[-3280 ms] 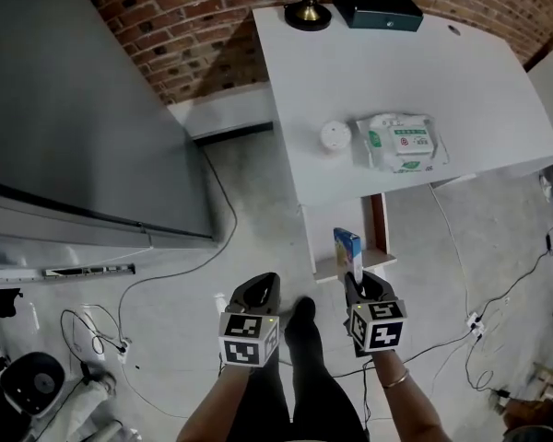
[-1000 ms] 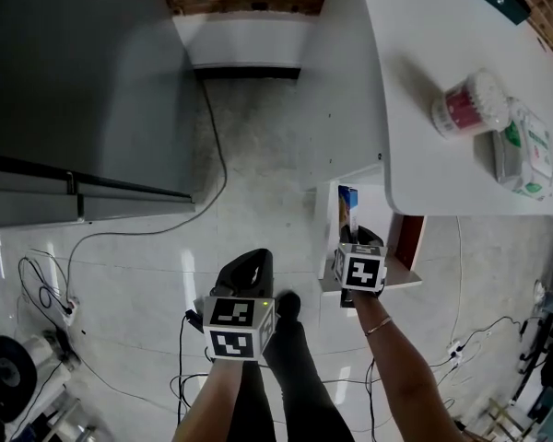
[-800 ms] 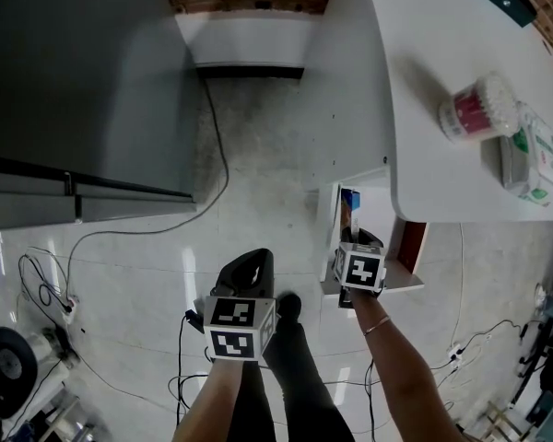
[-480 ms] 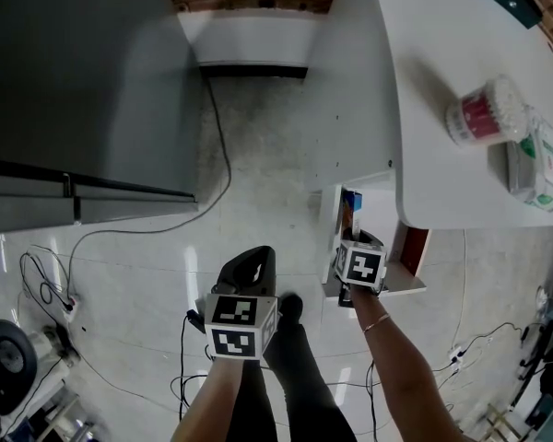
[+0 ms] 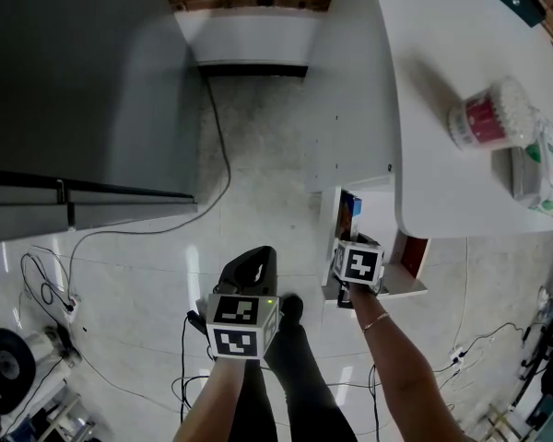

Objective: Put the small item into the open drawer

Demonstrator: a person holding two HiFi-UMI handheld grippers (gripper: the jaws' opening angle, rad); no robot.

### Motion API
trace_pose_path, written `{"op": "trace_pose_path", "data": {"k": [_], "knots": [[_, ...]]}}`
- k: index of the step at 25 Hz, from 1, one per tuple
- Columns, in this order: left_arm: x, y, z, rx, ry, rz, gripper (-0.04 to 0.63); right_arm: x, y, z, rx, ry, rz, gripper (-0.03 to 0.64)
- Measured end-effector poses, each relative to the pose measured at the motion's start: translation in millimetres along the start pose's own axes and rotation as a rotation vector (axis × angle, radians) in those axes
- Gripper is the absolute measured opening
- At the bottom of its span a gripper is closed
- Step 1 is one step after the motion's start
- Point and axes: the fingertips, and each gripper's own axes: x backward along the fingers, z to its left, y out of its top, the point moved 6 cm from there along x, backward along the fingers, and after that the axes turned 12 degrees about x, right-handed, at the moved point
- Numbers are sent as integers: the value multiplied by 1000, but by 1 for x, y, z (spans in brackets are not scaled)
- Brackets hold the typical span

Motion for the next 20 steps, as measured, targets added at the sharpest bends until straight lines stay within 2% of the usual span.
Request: {"op": "trace_pose_path", "data": {"k": [9,20], "knots": [[-3,0,3,-2,14,11,21,-5,-5,2,-39,26,18,93],[-1,-4,8,20,23,15,21,0,-4,5,16,36,-1,159]]}}
